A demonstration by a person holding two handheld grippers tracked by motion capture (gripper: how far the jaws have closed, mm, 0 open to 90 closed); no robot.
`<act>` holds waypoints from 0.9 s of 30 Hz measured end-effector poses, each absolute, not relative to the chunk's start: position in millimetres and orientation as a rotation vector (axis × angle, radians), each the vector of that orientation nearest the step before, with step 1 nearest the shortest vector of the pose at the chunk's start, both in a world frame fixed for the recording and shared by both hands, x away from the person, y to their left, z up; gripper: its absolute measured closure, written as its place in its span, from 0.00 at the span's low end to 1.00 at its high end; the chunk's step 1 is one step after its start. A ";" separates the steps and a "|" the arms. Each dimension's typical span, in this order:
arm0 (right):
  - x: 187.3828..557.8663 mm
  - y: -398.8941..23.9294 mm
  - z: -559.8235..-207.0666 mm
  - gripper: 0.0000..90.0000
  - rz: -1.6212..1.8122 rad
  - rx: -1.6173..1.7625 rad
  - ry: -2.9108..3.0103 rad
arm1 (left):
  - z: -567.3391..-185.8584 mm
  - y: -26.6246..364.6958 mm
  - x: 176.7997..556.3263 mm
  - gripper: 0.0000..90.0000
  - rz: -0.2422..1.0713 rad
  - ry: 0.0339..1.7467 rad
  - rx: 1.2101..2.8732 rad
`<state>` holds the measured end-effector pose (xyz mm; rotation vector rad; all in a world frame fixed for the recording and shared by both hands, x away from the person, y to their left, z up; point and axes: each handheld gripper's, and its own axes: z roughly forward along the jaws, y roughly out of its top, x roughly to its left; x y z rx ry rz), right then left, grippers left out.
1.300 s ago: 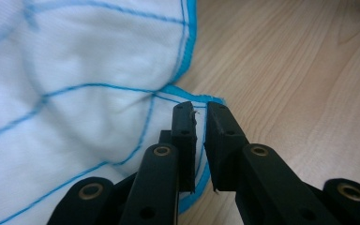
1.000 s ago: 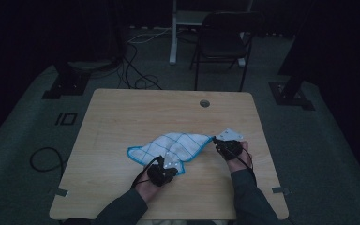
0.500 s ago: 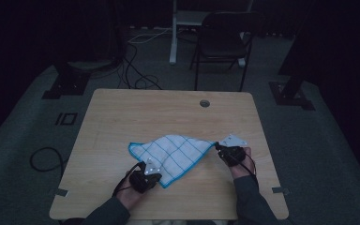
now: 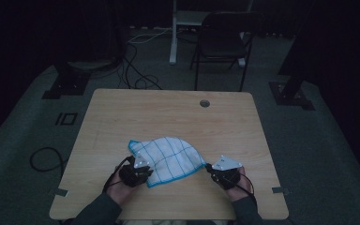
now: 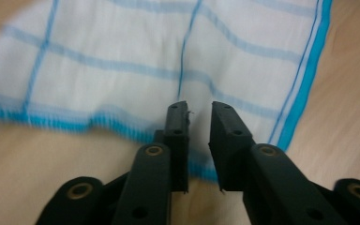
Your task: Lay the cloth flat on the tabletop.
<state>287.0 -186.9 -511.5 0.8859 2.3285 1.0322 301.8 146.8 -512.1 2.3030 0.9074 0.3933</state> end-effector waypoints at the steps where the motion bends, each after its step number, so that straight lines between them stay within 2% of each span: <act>1: 286.5 -186.7 -511.8 0.97 1.034 0.883 2.330 | -509.8 144.0 304.7 0.83 0.400 0.900 2.293; 10: 284.8 -187.0 -514.8 0.97 1.041 0.884 2.343 | -487.2 103.3 364.9 0.64 0.454 0.834 2.236; 19: 285.7 -188.7 -516.7 0.97 1.039 0.896 2.337 | -488.4 81.0 415.1 0.60 0.344 0.825 2.255; 27: 285.9 -188.4 -517.7 0.97 1.038 0.894 2.343 | -504.6 68.5 439.1 0.45 0.268 0.842 2.286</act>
